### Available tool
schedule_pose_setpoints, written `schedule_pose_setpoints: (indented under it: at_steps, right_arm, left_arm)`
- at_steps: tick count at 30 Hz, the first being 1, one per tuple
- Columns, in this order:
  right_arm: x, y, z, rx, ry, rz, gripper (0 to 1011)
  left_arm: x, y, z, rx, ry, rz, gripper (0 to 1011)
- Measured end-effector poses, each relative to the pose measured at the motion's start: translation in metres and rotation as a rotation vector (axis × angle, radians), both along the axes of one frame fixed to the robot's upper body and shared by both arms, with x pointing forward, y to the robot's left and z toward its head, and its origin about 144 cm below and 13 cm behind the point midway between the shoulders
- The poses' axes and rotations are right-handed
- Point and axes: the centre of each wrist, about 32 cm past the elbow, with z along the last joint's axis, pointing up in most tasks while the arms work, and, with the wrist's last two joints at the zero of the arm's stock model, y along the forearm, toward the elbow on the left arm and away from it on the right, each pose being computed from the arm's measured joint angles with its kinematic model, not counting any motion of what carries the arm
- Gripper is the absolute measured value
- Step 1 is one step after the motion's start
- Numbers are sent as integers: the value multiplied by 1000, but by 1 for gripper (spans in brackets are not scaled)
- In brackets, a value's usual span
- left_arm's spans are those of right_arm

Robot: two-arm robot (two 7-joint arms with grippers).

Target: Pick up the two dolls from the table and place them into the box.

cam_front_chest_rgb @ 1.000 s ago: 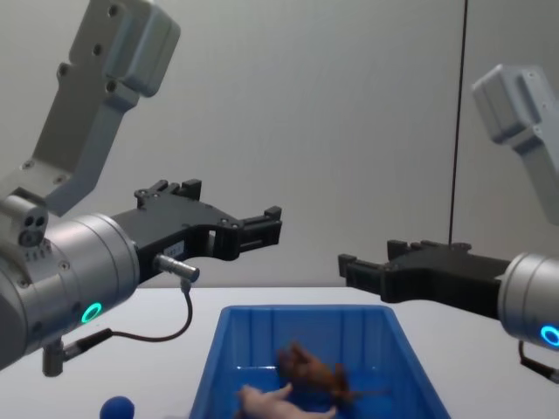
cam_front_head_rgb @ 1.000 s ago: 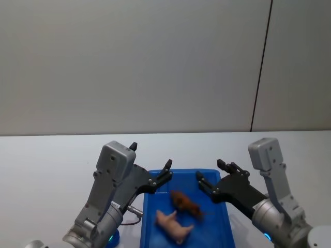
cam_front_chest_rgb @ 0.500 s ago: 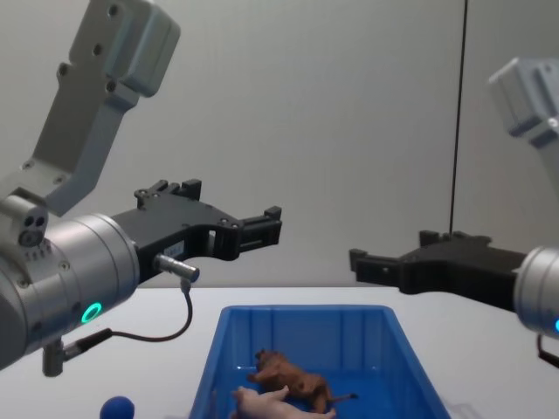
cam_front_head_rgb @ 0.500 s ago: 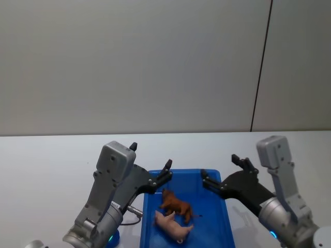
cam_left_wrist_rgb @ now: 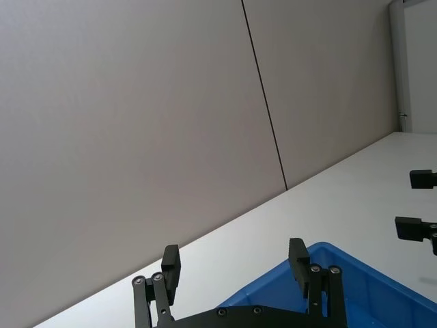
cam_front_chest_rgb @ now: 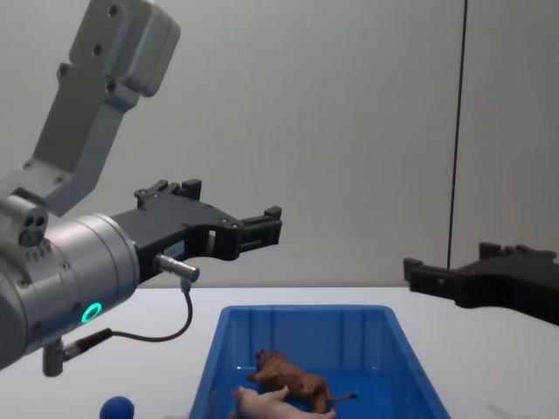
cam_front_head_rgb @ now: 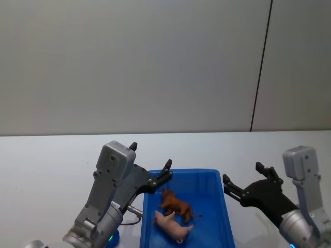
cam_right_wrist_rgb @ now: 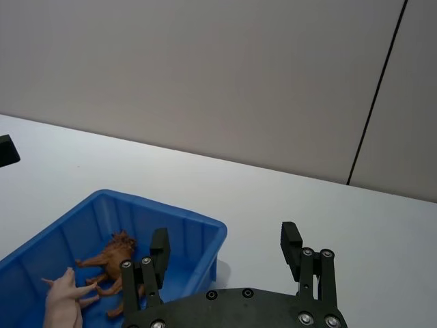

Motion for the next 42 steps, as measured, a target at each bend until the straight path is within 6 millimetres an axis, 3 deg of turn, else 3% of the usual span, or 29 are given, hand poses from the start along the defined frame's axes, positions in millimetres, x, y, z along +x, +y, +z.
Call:
schedule_pose_setpoints:
  at_steps: [22,42]
  right_arm:
    - [-13,-9,-3,10,9,-44,1001]
    - [-15,-10,-3,11,10,-51,1001]
  left_arm:
    - [-13,15,3,9,122,77,1001]
    - [-25,42,-13,46,369,183,1001]
